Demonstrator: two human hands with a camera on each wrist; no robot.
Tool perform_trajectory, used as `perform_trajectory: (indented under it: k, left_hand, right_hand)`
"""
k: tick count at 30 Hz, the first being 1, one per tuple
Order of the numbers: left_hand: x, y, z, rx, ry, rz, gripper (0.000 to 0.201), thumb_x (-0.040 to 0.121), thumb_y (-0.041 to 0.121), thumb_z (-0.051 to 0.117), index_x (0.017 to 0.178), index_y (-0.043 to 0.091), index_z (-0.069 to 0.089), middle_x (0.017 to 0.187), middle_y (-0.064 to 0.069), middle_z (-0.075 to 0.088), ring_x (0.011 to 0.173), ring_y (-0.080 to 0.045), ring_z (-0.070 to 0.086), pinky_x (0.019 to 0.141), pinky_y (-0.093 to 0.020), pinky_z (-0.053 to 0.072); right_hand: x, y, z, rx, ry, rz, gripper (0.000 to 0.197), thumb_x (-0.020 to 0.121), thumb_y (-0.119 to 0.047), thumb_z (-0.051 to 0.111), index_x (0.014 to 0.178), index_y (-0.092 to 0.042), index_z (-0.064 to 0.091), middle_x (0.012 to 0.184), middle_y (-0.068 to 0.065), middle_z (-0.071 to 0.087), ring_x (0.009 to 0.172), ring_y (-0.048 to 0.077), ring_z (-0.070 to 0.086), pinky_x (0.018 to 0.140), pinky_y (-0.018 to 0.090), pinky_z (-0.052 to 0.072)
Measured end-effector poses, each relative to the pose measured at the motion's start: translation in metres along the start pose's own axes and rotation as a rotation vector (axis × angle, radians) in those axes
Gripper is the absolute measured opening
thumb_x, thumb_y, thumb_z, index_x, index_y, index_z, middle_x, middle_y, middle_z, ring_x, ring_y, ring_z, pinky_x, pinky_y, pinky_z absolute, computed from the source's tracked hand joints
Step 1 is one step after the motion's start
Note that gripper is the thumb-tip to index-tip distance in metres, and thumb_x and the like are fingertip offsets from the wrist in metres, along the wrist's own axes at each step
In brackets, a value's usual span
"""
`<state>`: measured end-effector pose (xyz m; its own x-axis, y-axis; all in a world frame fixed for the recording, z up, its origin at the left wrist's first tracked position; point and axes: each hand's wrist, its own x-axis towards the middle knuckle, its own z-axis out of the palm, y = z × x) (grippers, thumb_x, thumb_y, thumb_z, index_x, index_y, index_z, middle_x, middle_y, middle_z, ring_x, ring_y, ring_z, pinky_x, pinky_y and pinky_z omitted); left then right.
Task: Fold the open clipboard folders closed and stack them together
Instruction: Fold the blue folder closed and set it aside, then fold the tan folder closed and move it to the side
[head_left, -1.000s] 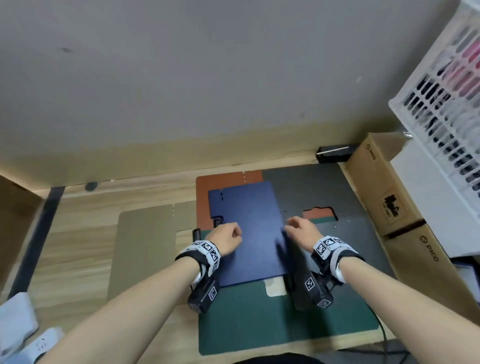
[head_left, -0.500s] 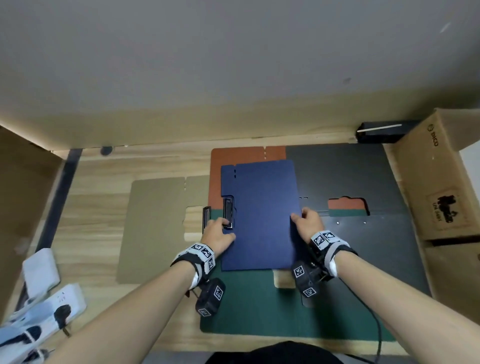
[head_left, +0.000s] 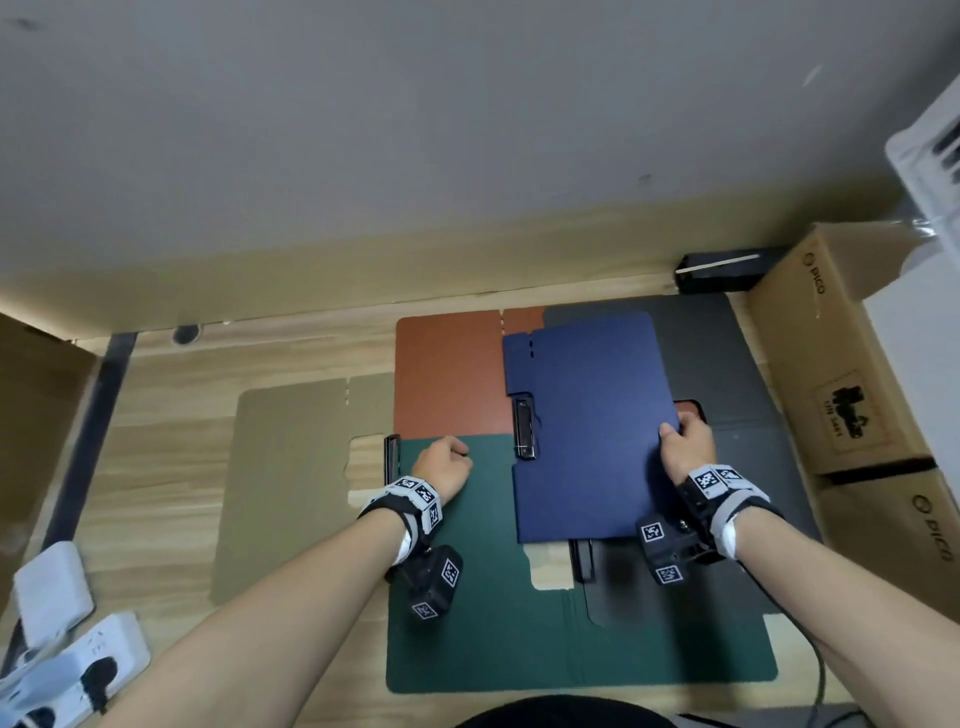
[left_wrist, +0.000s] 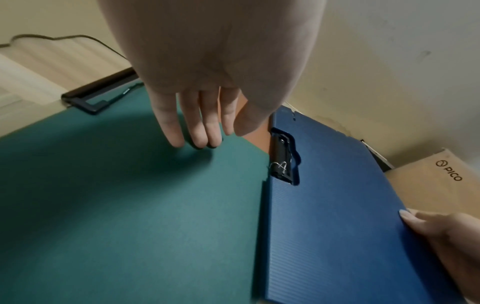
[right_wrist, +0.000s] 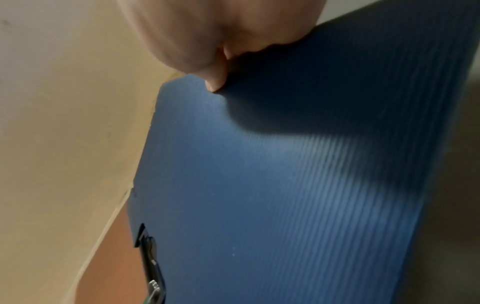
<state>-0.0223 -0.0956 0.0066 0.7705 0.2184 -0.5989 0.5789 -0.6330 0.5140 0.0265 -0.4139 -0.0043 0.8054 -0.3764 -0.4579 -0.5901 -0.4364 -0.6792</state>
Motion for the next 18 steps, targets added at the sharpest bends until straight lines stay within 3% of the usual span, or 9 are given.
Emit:
perform_trajectory:
  k: [7,12,15,18]
  left_hand:
    - [0.003,-0.001,0.007,0.056,0.011,-0.011,0.027,0.091,0.009,0.049,0.114,0.01,0.063,0.115,-0.008,0.066,0.104,-0.026,0.062,0.089,-0.028,0.045]
    - [0.0,-0.006,-0.002,0.079,0.012,0.004,0.029,0.09,0.011,0.048,0.116,0.012,0.062,0.113,-0.007,0.066,0.103,-0.025,0.062,0.092,-0.031,0.048]
    - [-0.002,-0.021,-0.017,0.115,0.05,-0.003,0.029,0.089,0.015,0.049,0.114,0.016,0.062,0.111,-0.002,0.066,0.103,-0.023,0.062,0.094,-0.033,0.049]
    - [-0.002,-0.043,-0.038,0.187,0.123,-0.024,0.028,0.085,0.017,0.051,0.111,0.02,0.061,0.105,0.001,0.068,0.099,-0.024,0.063,0.087,-0.035,0.051]
  right_hand:
    - [-0.007,0.017,-0.013,-0.084,0.083,-0.024,0.031,0.085,-0.01,0.06,0.117,-0.006,0.06,0.108,0.014,0.063,0.108,0.036,0.058,0.093,0.037,0.042]
    - [-0.017,-0.001,0.013,-0.212,0.205,-0.214,0.056,0.079,-0.012,0.068,0.131,-0.005,0.049,0.14,0.018,0.04,0.129,0.037,0.034,0.107,0.042,0.03]
    - [-0.026,-0.021,0.041,-0.283,0.142,-0.359,0.066,0.081,-0.013,0.068,0.14,-0.004,0.04,0.15,0.014,0.031,0.136,0.035,0.027,0.112,0.046,0.026]
    - [-0.044,-0.04,0.072,-0.319,0.038,-0.474,0.067,0.084,-0.016,0.067,0.143,-0.005,0.036,0.154,0.012,0.027,0.139,0.033,0.023,0.116,0.045,0.023]
